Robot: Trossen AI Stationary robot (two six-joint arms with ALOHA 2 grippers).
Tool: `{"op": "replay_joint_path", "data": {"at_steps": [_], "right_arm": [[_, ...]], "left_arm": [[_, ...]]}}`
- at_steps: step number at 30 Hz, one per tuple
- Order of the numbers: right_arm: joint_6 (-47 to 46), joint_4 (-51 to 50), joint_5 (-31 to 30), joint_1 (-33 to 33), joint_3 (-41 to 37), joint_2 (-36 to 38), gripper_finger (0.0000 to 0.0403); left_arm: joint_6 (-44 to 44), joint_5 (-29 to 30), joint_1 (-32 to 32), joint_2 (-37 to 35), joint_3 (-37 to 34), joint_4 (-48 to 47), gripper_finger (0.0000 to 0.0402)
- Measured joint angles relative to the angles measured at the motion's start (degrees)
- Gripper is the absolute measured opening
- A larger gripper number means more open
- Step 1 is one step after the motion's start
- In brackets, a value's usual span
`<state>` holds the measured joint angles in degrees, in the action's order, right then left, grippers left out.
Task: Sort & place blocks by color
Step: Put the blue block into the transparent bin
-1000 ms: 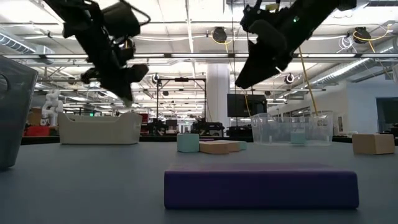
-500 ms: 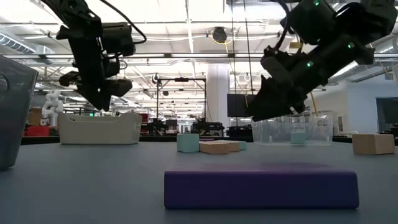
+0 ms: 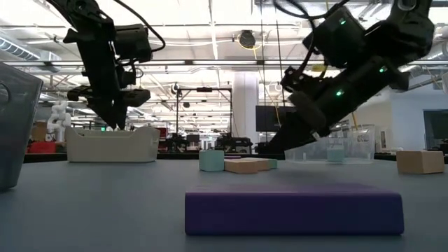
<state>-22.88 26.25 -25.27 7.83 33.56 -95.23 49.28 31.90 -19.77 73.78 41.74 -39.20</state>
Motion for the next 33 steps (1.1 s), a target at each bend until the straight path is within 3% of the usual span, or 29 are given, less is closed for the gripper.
{"op": "replay_joint_path", "data": {"at_steps": [9, 15, 19, 25, 33], "right_arm": [[2.5, 1.1, -3.6, -1.2, 4.4, -8.8, 0.0236], [1.1, 2.1, -3.3, -2.5, 4.7, -10.4, 0.0243], [0.3, 2.5, -3.0, -2.5, 4.7, -10.4, 0.0208], [-1.8, 2.4, -2.9, -2.5, 4.7, -10.5, 0.0113], [1.8, 1.6, -2.9, -4.0, 4.4, -5.2, 0.0112]], "left_arm": [[-0.8, -0.1, 0.0, 0.0, 0.0, 0.0, 0.0104], [-1.1, -0.4, 0.0, 0.0, 0.0, -0.2, 0.0104], [-1.1, -0.5, 0.0, 0.0, 0.0, -0.2, 0.0104], [0.4, -3.1, 1.1, 0.0, 0.0, 0.0, 0.0104], [0.5, -3.6, 3.0, 0.0, 0.0, 0.0, 0.0104]]}}
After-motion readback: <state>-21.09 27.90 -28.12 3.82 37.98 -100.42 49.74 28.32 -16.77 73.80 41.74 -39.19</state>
